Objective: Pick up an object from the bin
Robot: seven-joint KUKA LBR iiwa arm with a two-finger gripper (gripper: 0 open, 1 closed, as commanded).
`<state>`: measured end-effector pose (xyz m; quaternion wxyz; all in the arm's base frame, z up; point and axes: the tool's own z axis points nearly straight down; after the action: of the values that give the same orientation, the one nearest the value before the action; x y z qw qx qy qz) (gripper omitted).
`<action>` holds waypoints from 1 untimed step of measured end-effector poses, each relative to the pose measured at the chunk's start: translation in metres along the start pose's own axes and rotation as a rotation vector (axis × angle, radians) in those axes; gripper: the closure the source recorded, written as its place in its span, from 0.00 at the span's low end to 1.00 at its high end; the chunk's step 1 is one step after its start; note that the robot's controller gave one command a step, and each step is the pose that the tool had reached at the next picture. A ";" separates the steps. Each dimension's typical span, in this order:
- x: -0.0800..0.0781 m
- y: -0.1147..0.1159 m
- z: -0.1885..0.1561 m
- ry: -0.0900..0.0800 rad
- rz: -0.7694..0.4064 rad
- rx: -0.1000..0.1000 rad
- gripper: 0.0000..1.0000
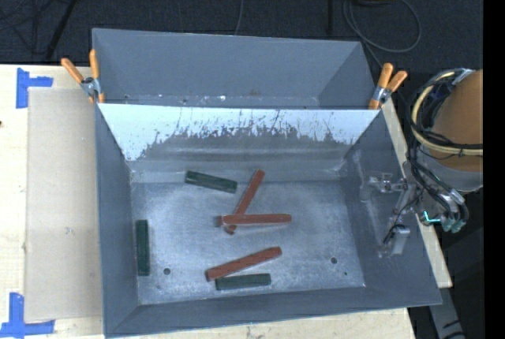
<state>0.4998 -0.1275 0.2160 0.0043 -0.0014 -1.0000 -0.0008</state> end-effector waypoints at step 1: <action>-0.002 0.001 -0.004 -0.008 -0.003 0.001 0.00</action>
Offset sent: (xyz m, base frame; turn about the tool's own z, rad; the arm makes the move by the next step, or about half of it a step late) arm -0.0289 0.0256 -0.1460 -0.6948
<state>0.5016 -0.1268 0.2197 0.0004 0.0003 -1.0000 -0.0001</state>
